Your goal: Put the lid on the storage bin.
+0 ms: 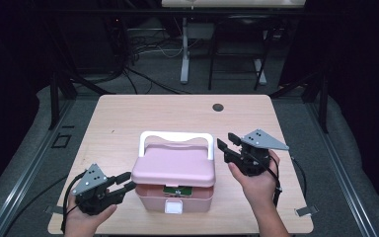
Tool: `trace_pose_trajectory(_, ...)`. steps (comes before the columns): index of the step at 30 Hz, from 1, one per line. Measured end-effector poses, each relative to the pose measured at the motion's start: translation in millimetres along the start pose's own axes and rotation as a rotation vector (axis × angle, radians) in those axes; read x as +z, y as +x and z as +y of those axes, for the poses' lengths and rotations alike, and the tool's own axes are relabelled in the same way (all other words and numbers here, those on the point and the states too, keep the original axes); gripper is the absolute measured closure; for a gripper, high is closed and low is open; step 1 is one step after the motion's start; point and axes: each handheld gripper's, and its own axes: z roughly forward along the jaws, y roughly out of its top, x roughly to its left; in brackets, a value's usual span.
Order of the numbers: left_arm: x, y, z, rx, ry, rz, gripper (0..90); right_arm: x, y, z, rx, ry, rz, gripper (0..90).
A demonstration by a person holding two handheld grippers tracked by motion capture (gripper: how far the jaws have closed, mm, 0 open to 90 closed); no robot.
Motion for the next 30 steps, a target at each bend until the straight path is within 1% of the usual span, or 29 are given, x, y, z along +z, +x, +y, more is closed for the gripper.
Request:
trace_pose_trajectory(2, -0.3, 0.0, -1.7, 0.004, 0.006, -0.002, 64.3, -0.1, -0.1, 0.0, -0.001, 0.000, 0.000, 56.6)
trace_pose_trajectory(6, -0.5, 0.1, -5.7, -0.005, 0.013, -0.005, 64.3, 0.2, -0.1, -0.1, 0.001, 0.000, 0.001, 56.5)
trace_pose_trajectory(7, -1.0, 0.4, -6.4, 0.000, 0.021, -0.006, 64.3, 0.1, -0.1, -0.1, 0.001, 0.001, 0.001, 56.4)
trace_pose_trajectory(10, -0.8, 0.1, -9.8, -0.008, 0.028, -0.007, 64.4, 0.0, -0.1, 0.0, 0.000, -0.001, 0.000, 56.3)
trace_pose_trajectory(16, 0.8, 0.1, -14.6, -0.011, 0.043, -0.010, 64.5, 0.9, -0.3, -0.5, 0.004, 0.000, 0.002, 56.0)
trace_pose_trajectory(20, 2.0, -0.5, -17.1, -0.004, 0.056, -0.010, 64.9, 1.4, 0.0, -0.9, 0.001, 0.002, 0.003, 55.7)
trace_pose_trajectory(26, 3.9, -0.9, -21.6, -0.014, 0.066, -0.011, 64.9, 1.7, -0.1, -1.1, 0.002, 0.003, 0.003, 55.7)
trace_pose_trajectory(28, 4.2, -0.7, -22.7, -0.009, 0.073, -0.013, 64.9, 1.9, -0.1, -1.2, 0.004, 0.003, 0.003, 55.7)
trace_pose_trajectory(30, 4.7, -1.0, -24.0, -0.016, 0.075, -0.015, 64.9, 2.1, -0.2, -1.3, 0.004, 0.003, 0.004, 55.6)
